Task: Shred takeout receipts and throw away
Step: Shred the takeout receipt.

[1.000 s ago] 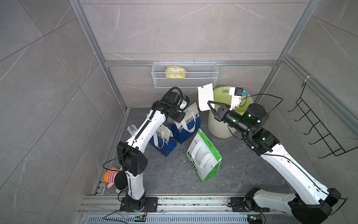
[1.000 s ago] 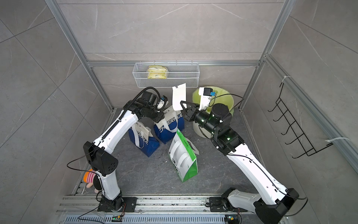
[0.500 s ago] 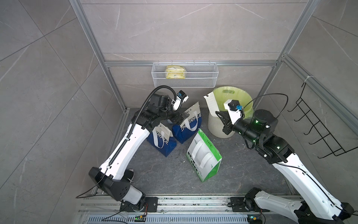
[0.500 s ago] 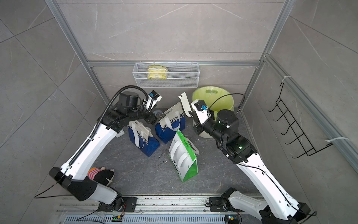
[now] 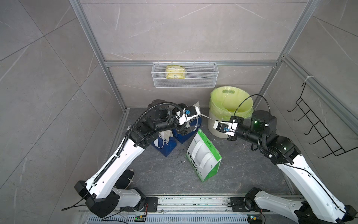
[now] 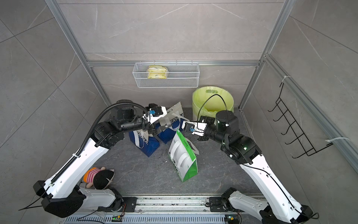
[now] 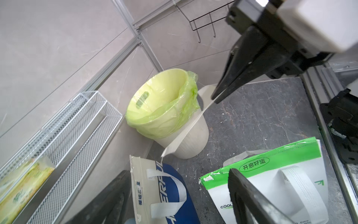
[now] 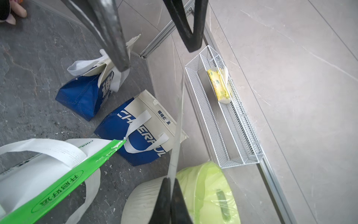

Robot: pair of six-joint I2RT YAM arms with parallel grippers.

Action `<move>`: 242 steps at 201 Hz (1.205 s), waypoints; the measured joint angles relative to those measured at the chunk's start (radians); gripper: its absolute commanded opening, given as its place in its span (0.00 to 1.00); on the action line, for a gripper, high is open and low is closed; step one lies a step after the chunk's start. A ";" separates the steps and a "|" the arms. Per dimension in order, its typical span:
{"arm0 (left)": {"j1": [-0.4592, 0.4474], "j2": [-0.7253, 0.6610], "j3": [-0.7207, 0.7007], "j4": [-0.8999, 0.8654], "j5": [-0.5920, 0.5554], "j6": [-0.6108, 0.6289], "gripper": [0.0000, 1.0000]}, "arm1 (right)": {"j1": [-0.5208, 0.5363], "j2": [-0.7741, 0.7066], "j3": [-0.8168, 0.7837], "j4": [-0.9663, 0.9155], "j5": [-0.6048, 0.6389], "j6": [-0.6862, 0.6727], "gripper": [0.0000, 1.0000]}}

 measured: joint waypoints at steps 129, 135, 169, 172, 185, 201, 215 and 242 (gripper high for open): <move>-0.069 0.115 0.118 -0.052 0.000 0.045 0.50 | 0.066 0.037 0.026 0.013 -0.049 -0.135 0.00; -0.069 0.116 0.124 -0.058 0.000 0.043 0.48 | 0.067 0.036 0.026 0.018 -0.049 -0.137 0.00; -0.069 0.125 0.163 -0.089 0.000 0.037 0.31 | 0.073 0.026 0.023 0.043 -0.049 -0.146 0.00; -0.069 0.125 0.165 -0.091 0.000 0.035 0.31 | 0.074 0.025 0.023 0.044 -0.049 -0.147 0.00; -0.069 0.125 0.170 -0.098 0.001 0.033 0.29 | 0.077 0.020 0.023 0.048 -0.048 -0.152 0.00; -0.069 0.125 0.170 -0.102 0.004 0.028 0.21 | 0.077 0.014 0.018 0.054 -0.039 -0.159 0.00; -0.069 0.125 0.170 -0.105 0.008 0.026 0.19 | 0.077 0.010 0.009 0.059 -0.033 -0.162 0.00; -0.069 0.125 0.170 -0.105 0.020 0.017 0.16 | 0.078 0.009 0.004 0.060 -0.023 -0.164 0.00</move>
